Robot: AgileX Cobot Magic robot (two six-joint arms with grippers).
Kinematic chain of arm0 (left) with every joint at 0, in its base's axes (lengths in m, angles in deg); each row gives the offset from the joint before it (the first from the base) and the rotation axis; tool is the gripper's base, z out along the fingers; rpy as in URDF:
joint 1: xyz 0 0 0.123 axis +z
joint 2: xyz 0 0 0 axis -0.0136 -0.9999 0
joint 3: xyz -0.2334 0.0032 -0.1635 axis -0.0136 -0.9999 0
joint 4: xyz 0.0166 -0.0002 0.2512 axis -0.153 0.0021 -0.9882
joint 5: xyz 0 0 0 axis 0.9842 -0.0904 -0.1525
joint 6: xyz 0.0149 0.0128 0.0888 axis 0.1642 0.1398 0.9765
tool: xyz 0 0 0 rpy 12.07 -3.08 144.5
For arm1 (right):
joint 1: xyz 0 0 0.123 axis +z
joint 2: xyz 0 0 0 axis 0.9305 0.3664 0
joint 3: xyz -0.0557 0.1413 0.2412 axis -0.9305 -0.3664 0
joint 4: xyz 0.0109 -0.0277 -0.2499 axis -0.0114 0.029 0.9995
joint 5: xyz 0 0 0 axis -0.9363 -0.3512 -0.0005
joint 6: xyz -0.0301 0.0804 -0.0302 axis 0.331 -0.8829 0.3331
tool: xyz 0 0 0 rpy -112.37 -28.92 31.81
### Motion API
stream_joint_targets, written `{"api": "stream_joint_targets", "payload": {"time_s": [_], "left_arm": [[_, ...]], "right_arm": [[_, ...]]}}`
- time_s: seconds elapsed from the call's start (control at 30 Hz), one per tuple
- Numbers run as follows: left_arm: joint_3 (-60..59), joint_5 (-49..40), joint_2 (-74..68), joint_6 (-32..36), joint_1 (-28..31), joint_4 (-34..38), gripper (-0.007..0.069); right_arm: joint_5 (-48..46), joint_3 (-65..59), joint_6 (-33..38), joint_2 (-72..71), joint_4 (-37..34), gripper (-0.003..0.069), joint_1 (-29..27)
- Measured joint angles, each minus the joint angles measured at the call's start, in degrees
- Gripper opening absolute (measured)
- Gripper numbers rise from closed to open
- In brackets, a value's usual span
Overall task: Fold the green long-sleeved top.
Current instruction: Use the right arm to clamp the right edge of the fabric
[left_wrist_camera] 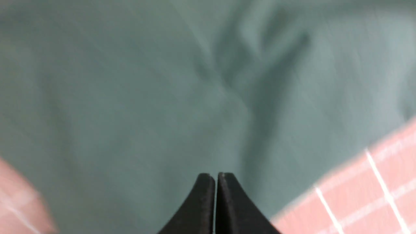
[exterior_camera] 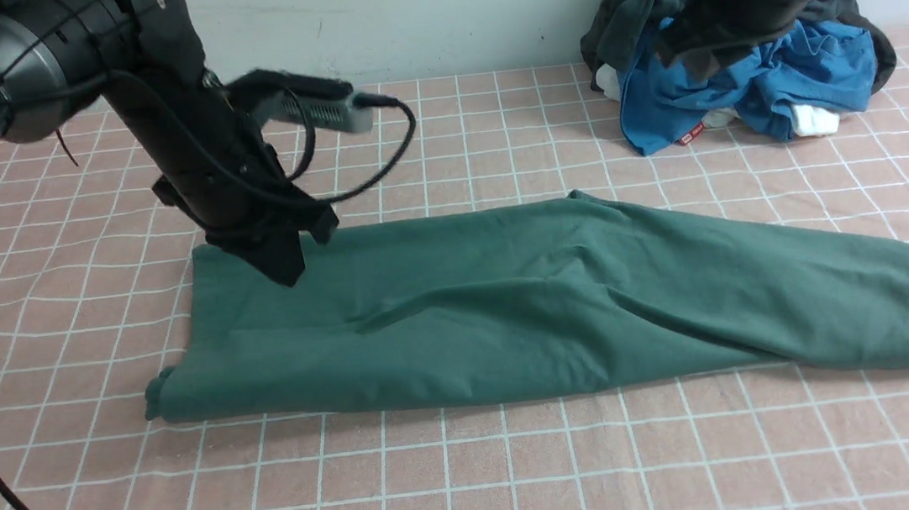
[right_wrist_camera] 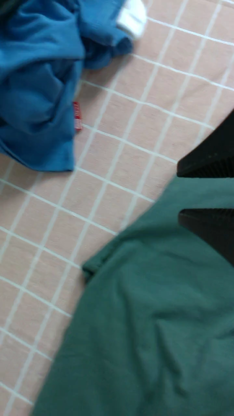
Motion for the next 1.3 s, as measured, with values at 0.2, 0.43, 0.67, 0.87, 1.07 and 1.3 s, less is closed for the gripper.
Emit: {"api": "stream_joint_targets", "payload": {"time_s": [0.2, 0.43, 0.67, 0.87, 1.07, 1.3], "left_arm": [[-15.5, 4.9, 0.3, 0.0, -0.2, -1.6, -0.0003], [-22.7, 10.2, 1.3, 0.0, 2.3, 0.0, -0.0003], [-22.9, 9.8, 1.3, 0.0, 5.9, 2.2, -0.0003], [-23.1, 9.7, 1.3, 0.0, 9.8, -0.2, -0.0003], [-23.1, 9.7, 1.3, 0.0, 10.1, -0.2, -0.0003], [-23.3, 9.9, 1.5, 0.6, 10.1, 0.5, -0.0003]], "right_arm": [[4.4, -20.5, 0.9, -6.8, -6.2, 0.014, 0.0], [17.3, -40.9, -1.6, -6.3, -0.1, 0.014, -2.0], [20.9, -43.0, -12.1, -3.5, 6.2, 0.014, -9.2], [21.2, -41.3, -15.0, -3.8, 10.9, 0.014, -15.4], [21.1, -40.4, -15.7, -7.6, 10.3, 0.0156, -19.7], [21.7, -40.3, -14.2, -6.9, 3.9, 0.0345, -24.7]]}}
